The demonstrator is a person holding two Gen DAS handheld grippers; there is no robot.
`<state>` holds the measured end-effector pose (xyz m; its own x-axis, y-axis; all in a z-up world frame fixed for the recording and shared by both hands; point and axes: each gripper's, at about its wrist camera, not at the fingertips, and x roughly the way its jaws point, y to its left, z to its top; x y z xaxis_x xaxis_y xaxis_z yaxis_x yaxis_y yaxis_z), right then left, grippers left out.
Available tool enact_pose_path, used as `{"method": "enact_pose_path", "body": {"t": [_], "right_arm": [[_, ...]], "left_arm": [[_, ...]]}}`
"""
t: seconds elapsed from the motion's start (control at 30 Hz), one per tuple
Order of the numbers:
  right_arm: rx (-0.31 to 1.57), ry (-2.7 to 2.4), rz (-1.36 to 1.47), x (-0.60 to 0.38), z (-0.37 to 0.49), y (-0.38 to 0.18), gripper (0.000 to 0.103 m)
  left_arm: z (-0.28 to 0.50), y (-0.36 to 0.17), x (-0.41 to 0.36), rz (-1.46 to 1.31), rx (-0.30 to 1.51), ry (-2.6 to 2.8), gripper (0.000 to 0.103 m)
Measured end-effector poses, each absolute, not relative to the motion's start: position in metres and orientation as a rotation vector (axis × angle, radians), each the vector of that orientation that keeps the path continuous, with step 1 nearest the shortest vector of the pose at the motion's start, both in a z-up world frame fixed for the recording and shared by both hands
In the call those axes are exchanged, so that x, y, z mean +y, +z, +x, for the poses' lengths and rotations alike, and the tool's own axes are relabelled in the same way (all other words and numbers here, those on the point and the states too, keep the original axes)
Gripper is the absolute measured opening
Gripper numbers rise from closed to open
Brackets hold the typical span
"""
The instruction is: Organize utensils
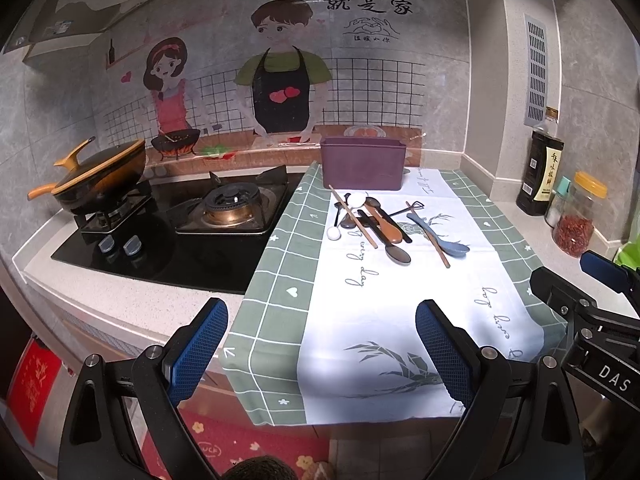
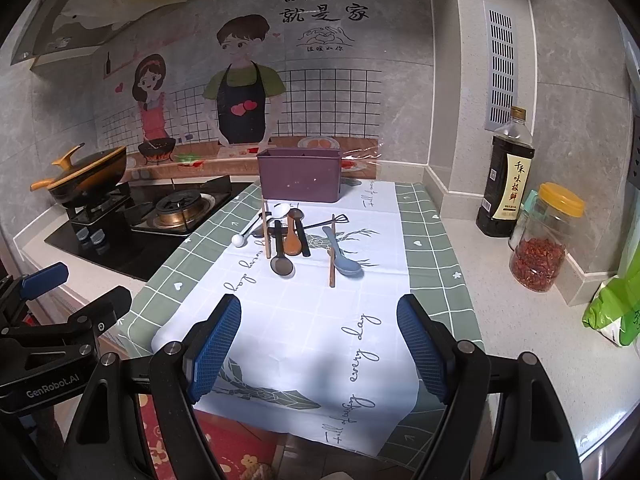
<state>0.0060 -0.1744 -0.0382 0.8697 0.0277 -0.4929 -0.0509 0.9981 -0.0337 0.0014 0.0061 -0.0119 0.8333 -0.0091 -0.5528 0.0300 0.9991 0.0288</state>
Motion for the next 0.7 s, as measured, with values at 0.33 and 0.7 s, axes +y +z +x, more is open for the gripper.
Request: {"method": "enact_pose_path", "body": {"t": [0.33,0.7], "right_arm": [[0.514,0.041,-0.046,-0.1752,0.0059,-0.0387,0.078],[0.516,0.042,-0.045,-0.1763,0.0069,-0.0383,0.078]], "left_arm": [[0.0005,-0.0143,0.0026,0.039,0.593,-0.026,0.094],[0.0008,-0.0141,-0.0010,0.042,0.595,-0.026,0.094]]}}
